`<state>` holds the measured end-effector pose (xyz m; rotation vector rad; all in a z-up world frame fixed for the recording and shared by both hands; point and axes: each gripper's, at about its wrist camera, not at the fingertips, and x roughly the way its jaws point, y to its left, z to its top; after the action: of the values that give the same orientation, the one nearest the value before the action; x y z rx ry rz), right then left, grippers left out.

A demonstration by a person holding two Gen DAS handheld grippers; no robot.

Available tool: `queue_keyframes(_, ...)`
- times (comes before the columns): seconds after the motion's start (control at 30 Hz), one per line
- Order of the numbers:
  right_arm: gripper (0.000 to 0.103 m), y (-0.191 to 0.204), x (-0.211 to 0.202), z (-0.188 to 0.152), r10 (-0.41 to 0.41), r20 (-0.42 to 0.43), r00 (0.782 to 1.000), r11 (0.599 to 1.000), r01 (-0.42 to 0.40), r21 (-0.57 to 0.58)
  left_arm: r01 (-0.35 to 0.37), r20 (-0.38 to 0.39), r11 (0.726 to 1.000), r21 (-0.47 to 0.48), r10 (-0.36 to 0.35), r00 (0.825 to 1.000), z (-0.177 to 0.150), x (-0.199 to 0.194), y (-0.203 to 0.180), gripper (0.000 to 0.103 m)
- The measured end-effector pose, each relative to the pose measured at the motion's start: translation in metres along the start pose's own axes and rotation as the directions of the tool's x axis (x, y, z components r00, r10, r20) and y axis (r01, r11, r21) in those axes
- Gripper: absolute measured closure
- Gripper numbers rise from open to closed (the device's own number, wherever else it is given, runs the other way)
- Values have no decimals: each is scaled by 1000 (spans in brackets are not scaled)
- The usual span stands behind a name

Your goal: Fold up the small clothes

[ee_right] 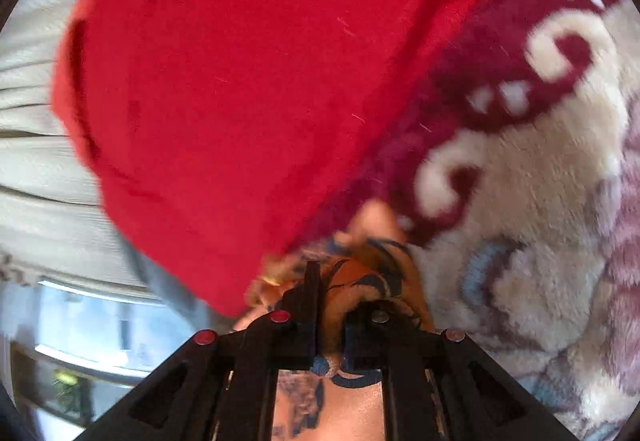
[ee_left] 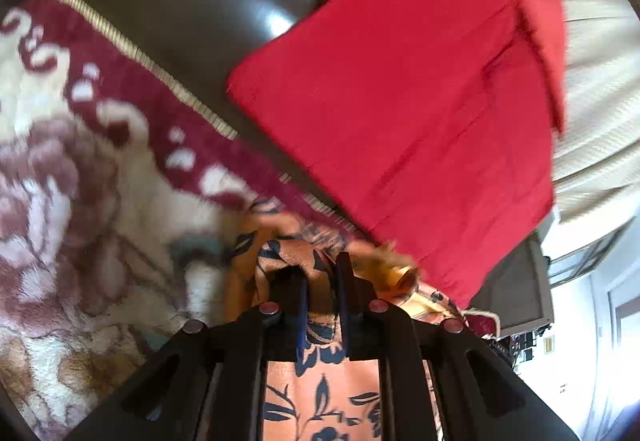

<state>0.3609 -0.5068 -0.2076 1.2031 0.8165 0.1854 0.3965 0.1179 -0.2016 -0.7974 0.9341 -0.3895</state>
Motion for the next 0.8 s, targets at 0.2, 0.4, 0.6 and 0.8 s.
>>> queue_keyframes(0.2, 87, 54, -21, -16, 53, 56, 997, 985, -43, -165, -9, 156, 999, 39, 2, 988, -17, -35, -25, 89)
queue_keyframes(0.4, 3, 67, -39, -28, 59, 111, 992, 974, -33, -225, -93, 345, 996, -10, 90, 934, -37, -55, -16, 37)
queue_keyframes(0.6, 27, 97, -34, -56, -37, 92, 995, 928, 68, -366, -147, 311, 989, -19, 146, 939, -36, -52, -19, 29)
queue_keyframes(0.8, 50, 138, 59, -117, -323, -13, 946, 744, 245, -622, -191, 61, 966, 171, 183, 981, -58, 15, -48, 29)
